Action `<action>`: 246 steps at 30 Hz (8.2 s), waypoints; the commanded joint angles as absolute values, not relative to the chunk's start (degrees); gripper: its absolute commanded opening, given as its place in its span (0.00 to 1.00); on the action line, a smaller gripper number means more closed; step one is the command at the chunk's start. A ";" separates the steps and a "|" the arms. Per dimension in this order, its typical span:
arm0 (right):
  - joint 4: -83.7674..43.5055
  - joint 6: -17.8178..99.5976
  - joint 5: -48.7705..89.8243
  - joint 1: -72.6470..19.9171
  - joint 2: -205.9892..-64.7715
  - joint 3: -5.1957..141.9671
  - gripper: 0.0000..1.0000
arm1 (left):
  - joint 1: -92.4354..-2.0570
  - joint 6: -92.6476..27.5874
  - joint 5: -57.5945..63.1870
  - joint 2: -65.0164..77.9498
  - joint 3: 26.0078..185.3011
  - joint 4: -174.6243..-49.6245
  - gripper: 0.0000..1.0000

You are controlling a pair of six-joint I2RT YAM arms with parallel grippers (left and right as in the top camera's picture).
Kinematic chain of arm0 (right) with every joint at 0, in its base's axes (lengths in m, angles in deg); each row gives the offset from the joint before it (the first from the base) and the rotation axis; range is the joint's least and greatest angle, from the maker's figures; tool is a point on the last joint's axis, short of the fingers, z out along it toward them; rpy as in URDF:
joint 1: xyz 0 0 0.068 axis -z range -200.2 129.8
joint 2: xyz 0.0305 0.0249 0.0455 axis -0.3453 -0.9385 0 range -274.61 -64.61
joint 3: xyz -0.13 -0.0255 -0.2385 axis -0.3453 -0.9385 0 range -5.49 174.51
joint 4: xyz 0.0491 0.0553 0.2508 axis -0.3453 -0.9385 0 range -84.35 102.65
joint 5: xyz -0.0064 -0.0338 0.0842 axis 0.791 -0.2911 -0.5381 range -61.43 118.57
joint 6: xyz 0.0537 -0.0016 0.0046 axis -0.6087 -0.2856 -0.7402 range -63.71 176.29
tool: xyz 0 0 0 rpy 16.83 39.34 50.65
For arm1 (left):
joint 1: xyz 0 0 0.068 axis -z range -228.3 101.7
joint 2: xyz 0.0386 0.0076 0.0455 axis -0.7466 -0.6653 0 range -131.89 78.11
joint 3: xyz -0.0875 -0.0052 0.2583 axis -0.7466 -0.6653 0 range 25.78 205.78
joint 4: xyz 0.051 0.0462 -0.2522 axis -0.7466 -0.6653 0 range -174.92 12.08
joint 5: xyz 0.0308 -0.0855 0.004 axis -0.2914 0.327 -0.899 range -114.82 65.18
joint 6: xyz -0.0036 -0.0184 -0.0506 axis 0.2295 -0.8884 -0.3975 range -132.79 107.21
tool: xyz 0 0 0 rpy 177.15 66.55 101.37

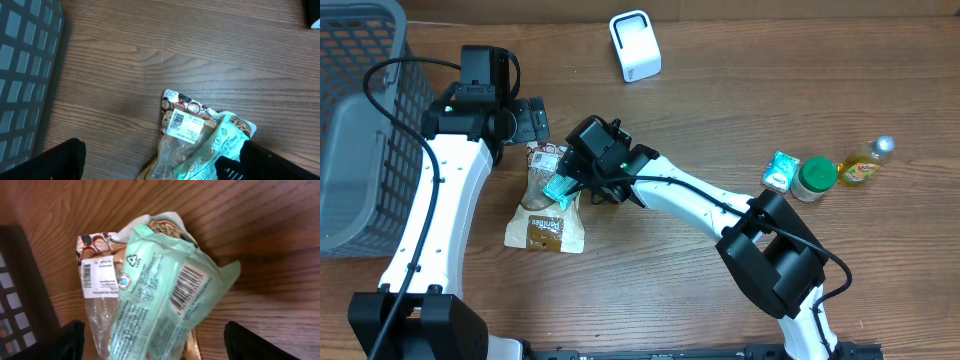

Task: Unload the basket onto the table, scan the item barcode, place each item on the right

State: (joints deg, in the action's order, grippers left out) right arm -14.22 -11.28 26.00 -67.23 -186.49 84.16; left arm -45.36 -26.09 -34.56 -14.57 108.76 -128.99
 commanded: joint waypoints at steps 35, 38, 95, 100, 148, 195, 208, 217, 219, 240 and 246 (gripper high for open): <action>-11.22 -11.41 26.48 -68.10 -191.67 83.81 0.39 | -45.66 -25.42 -35.34 -14.13 109.17 -128.86 0.99; -11.62 -11.41 26.33 -68.08 -191.72 83.83 0.24 | -45.66 -25.42 -35.34 -14.13 109.17 -128.86 1.00; -33.43 37.44 24.03 -56.12 -179.70 83.81 0.04 | -45.66 -25.42 -35.32 -14.13 109.17 -128.86 0.99; -34.28 41.59 24.06 -56.12 -179.70 83.81 0.04 | -45.66 -25.42 -35.34 -14.13 109.17 -128.86 1.00; -28.86 21.77 26.00 -56.12 -179.80 80.37 0.08 | -45.66 -25.42 -35.34 -14.13 109.17 -128.86 0.99; -35.86 28.04 22.88 -60.47 -188.98 84.59 0.36 | -45.66 -25.42 -35.34 -14.13 109.17 -128.86 1.00; -43.59 34.27 27.40 -60.25 -186.78 95.06 0.44 | -45.66 -25.42 -35.34 -14.13 109.17 -128.86 1.00; -48.42 33.46 42.85 -60.14 -186.95 94.97 0.44 | -45.66 -25.42 -35.34 -14.13 109.17 -128.86 0.99; -49.61 31.86 45.19 -59.93 -186.97 94.97 0.44 | -45.66 -25.42 -35.32 -14.13 109.17 -128.86 1.00; -50.00 30.77 35.14 -53.35 -187.04 87.35 0.20 | -45.66 -25.42 -35.32 -14.13 109.17 -128.86 1.00; -44.60 30.81 22.92 -55.45 -187.04 84.77 0.20 | -45.66 -25.42 -35.34 -14.13 109.17 -128.86 1.00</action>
